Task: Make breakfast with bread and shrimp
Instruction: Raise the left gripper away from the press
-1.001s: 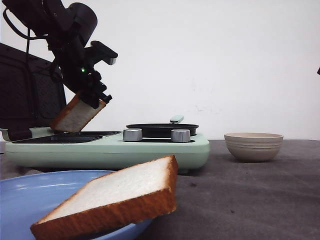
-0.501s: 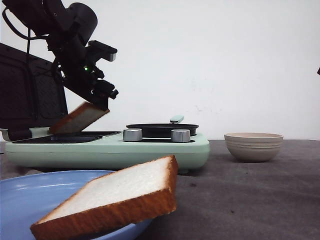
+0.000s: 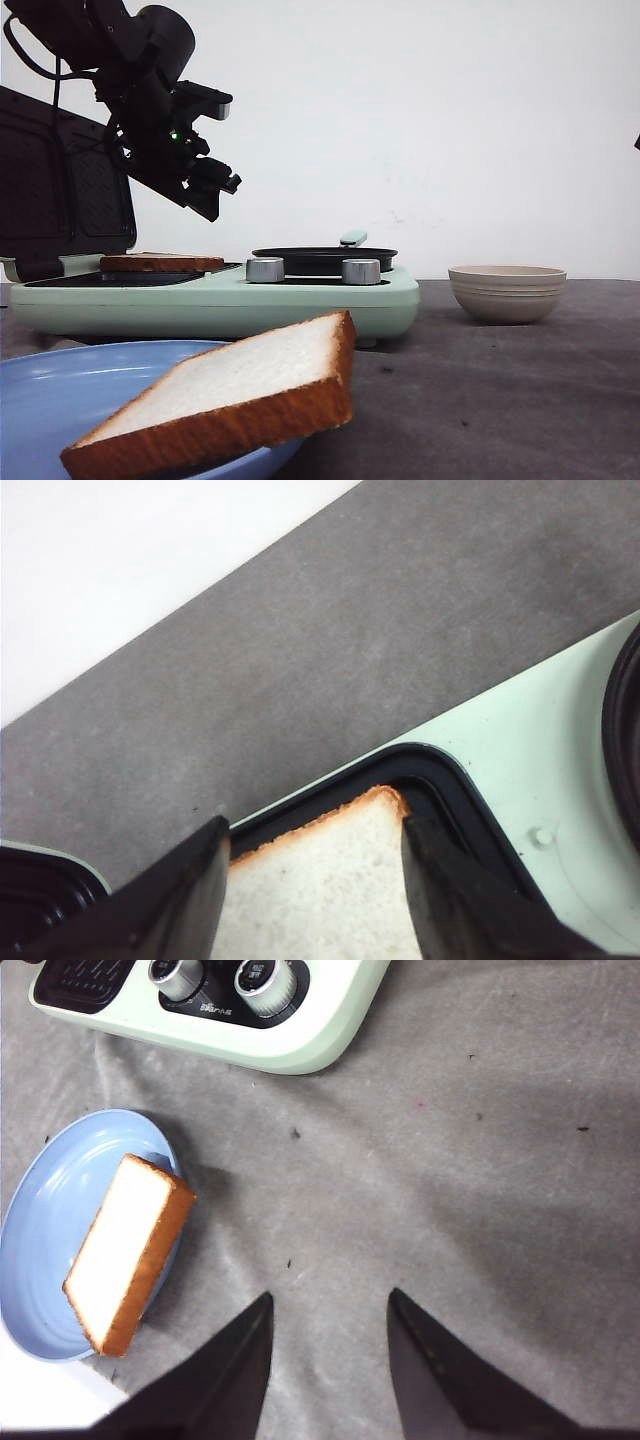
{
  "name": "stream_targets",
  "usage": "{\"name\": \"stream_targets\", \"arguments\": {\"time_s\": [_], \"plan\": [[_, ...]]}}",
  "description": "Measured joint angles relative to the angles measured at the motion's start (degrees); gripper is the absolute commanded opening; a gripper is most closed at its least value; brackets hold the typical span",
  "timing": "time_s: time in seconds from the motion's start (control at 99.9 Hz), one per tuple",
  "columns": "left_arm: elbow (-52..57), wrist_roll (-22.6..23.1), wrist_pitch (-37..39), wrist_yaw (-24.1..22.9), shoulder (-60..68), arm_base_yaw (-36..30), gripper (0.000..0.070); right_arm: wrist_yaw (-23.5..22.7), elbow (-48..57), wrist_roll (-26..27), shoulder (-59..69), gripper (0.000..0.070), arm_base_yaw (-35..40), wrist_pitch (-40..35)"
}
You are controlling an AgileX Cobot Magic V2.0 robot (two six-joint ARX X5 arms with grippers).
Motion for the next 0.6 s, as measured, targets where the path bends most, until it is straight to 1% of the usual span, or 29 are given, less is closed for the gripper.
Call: {"name": "stream_targets", "arguments": {"time_s": [0.13,0.38,0.601], "plan": [[0.0,-1.8,-1.4,0.1,-2.3,0.0,0.0284,0.0,0.0,0.0,0.0,0.0217,0.0,0.0],[0.2,-4.7,-5.2,0.1,-14.5,0.0,0.0283,0.0,0.0,0.0,0.0,0.0218,0.0,2.2],[0.2,-6.0,-9.5,0.0,-22.8,0.0,0.0278,0.0,0.0,0.0,0.0,0.0218,0.0,2.6]]}}
